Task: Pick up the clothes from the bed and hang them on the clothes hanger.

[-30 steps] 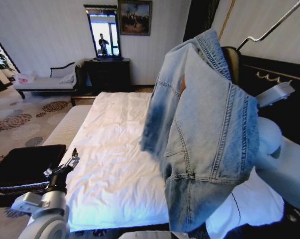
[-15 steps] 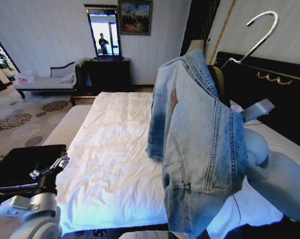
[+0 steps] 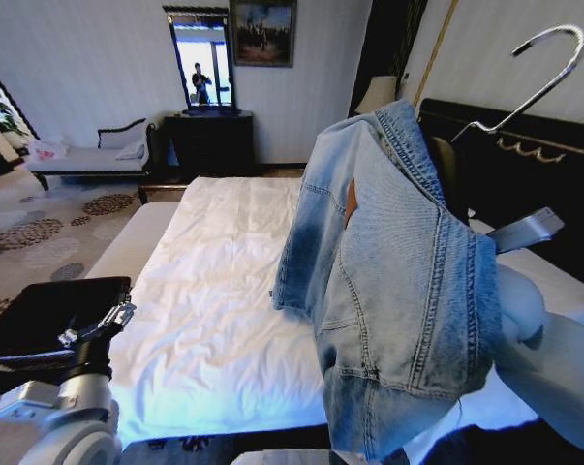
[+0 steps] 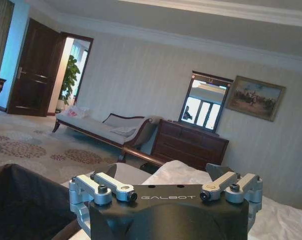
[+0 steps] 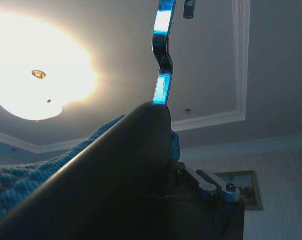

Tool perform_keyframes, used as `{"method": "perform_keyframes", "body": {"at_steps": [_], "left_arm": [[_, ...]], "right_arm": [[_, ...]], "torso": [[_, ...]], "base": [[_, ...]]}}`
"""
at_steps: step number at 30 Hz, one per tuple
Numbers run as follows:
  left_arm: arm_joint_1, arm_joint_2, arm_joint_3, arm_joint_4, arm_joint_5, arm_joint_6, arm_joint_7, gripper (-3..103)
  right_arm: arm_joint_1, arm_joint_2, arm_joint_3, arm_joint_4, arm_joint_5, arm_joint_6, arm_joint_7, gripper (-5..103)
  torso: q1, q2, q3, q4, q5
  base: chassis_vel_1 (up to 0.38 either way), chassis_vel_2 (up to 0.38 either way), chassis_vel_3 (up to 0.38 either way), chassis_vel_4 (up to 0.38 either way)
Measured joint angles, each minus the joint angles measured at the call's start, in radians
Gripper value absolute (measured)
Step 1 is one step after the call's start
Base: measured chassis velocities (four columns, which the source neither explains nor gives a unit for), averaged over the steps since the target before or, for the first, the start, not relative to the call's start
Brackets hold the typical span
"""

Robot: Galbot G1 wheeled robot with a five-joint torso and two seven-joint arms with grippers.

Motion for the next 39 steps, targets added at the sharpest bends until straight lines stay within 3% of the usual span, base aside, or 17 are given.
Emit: {"method": "perform_keyframes", "body": {"at_steps": [28, 39], "left_arm": [[0.001, 0.001, 0.005, 0.000, 0.003, 0.000, 0.000, 100], [0.005, -0.001, 0.012, 0.000, 0.015, -0.001, 0.007, 100]], "right_arm": [[-0.005, 0.021, -0.016, -0.029, -0.020, 0.025, -0.023, 23], [-0.030, 0.045, -0.018, -0.033, -0.038, 0.030, -0.027, 23]], "torso": [[0.000, 0.000, 0.000, 0.0005, -0.0002], [0.001, 0.000, 0.001, 0.0003, 0.0000]], "base": [[0.329, -0.326, -0.321, 0.329], [0.077, -0.083, -0.081, 0.077]]}}
